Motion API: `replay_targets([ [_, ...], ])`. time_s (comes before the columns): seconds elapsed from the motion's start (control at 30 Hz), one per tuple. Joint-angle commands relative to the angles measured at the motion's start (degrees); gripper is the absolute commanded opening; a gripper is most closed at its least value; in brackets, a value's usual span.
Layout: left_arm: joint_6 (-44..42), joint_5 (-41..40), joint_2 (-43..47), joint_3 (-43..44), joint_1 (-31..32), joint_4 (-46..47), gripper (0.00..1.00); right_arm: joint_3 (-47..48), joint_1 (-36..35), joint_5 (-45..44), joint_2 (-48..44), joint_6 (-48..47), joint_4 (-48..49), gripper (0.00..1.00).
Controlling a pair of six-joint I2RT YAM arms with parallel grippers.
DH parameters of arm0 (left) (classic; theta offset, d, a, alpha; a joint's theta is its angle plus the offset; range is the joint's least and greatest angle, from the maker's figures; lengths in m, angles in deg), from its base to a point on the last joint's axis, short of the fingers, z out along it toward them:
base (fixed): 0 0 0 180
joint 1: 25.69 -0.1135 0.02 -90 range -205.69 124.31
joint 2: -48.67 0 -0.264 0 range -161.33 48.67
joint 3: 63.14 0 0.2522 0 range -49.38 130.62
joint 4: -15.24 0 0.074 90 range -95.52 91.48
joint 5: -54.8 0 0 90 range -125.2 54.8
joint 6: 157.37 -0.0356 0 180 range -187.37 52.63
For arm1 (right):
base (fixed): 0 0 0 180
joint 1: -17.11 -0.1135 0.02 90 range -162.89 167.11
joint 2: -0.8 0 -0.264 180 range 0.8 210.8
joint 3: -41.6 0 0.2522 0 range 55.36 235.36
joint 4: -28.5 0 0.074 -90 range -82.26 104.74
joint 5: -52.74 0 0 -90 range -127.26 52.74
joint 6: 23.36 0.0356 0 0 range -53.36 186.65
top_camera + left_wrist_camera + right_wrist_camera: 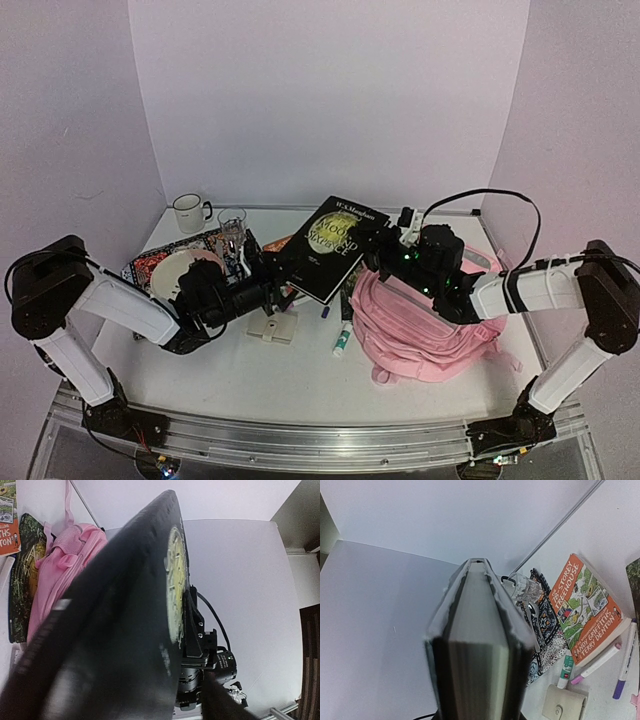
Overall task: Pack the student bag
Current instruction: Pass from the right arm to the left
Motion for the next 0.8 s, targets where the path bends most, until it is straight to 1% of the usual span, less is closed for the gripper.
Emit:
replay_targets([
  [0.0, 1.38, -1.52, -0.07, 0.46, 0.12, 9.16, 0.40, -0.26, -0.56, -1.50, -0.47, 0.42, 34.12, 0.00],
  [0.03, 1.23, -1.99, 0.27, -0.08, 0.12, 9.54, 0.32, -0.55, -0.54, -1.16, -0.24, 0.31, 34.17, 0.00],
  [0.13, 0.57, -3.15, 1.31, -0.97, 0.12, 9.86, 0.16, -1.64, -0.50, -0.17, 0.65, 0.29, 34.18, 0.01],
  [0.2, 0.49, -3.43, 1.70, -1.24, 0.12, 9.92, 0.05, -2.43, -0.56, 0.49, 1.18, 0.04, 34.26, 0.07],
  [0.23, 0.42, -3.60, 1.84, -1.40, 0.07, 9.97, 0.01, -2.68, -0.55, 0.57, 1.40, -0.47, 34.27, 0.12],
  [0.33, 0.40, -3.57, 2.33, -2.06, -0.66, 9.97, 0.00, -3.51, -0.41, 3.19, 1.50, -2.69, 34.03, 0.32],
  [0.43, 0.05, -3.14, 3.42, -3.13, -2.20, 9.98, 0.00, -5.16, 0.13, 5.23, 0.54, -5.43, 30.91, 0.46],
  [0.5, -0.53, -2.39, 4.29, -4.11, -3.52, 9.95, 0.00, -6.09, 0.71, 6.73, -0.53, -7.15, 27.29, 0.55],
  [0.57, -0.53, -1.51, 5.03, -5.50, -4.74, 9.90, 0.00, -6.60, 1.07, 8.43, -2.17, -9.82, 22.63, 0.61],
  [0.6, -0.47, -1.02, 5.36, -6.10, -5.39, 9.90, 0.00, -6.56, 1.19, 9.39, -3.24, -11.54, 19.38, 0.63],
  [0.7, -0.66, 1.34, 6.13, -7.57, -7.67, 9.90, 0.00, -5.02, 1.31, 11.55, -6.43, -18.27, 4.03, 0.69],
  [0.77, -0.93, 2.90, 6.73, -8.57, -9.41, 9.83, 0.00, -3.51, 1.34, 11.58, -9.24, -22.82, -9.12, 0.71],
])
